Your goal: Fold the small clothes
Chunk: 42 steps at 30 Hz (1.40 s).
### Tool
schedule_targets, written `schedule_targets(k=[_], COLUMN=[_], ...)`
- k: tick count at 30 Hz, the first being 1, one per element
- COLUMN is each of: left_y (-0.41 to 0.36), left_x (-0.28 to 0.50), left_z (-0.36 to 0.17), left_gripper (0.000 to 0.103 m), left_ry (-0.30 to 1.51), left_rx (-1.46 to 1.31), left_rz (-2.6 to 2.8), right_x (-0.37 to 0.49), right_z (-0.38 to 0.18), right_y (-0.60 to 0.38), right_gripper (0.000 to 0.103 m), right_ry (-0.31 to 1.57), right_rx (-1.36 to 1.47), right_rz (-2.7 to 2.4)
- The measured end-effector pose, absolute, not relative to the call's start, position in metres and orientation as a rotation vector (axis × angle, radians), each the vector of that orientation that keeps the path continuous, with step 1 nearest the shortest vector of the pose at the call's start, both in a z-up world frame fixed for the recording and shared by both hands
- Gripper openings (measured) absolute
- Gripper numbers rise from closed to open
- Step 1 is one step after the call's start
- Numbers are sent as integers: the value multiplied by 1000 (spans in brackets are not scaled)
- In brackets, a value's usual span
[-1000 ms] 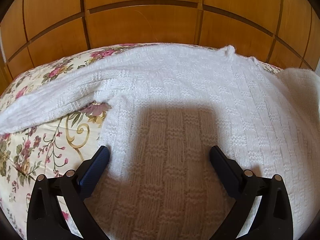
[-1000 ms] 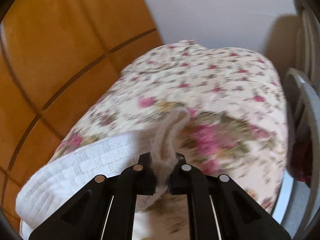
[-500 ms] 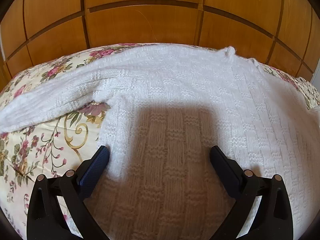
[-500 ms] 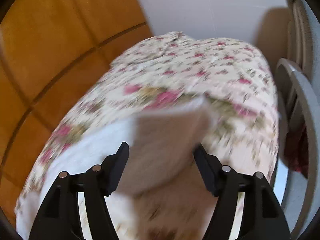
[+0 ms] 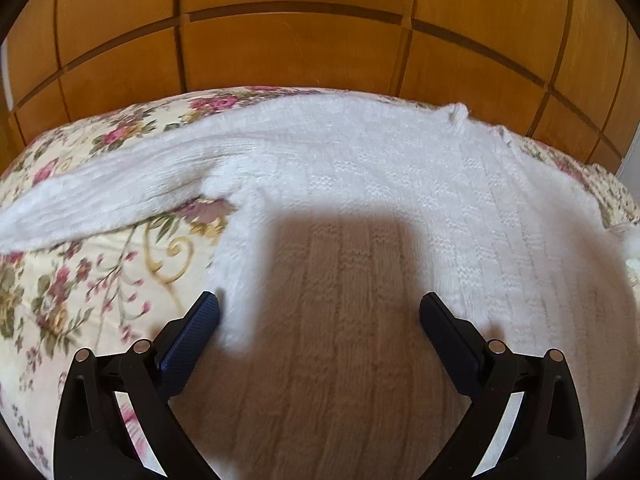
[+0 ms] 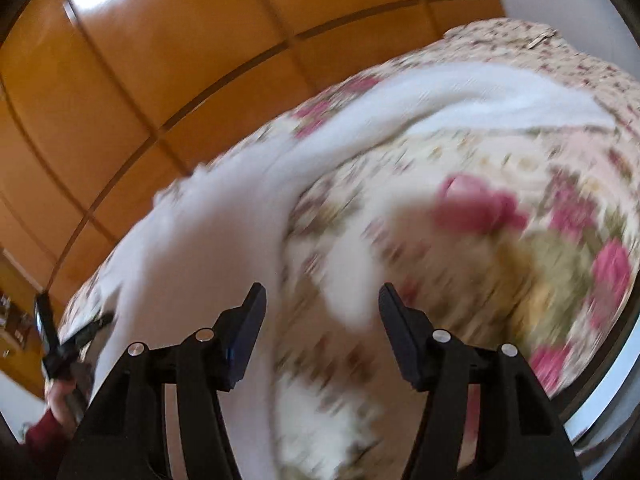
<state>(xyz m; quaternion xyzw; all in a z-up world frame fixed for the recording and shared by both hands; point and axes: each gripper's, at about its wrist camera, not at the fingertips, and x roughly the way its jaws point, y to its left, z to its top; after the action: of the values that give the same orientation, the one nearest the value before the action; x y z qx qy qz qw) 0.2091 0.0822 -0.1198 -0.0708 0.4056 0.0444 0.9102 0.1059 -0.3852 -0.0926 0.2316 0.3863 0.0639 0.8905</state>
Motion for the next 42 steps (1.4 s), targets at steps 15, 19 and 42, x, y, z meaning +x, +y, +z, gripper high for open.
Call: schedule_targets(k=[15,19,42], left_y=[292,336,415], left_x=[148,149,158], left_z=[-107,-109,-97], left_gripper=[99,99,7], left_ry=[639,621,575], left_rx=[-667,-710,-815], left_rz=[517,573,607], right_x=[119,143,198], right_z=[-100,-92,-110], right_y=[-317,-309,-286], right_gripper=[79,85,97], right_ry=[767,736,793], right_rx=[195,181,98], right_rz=[34,-51,-102])
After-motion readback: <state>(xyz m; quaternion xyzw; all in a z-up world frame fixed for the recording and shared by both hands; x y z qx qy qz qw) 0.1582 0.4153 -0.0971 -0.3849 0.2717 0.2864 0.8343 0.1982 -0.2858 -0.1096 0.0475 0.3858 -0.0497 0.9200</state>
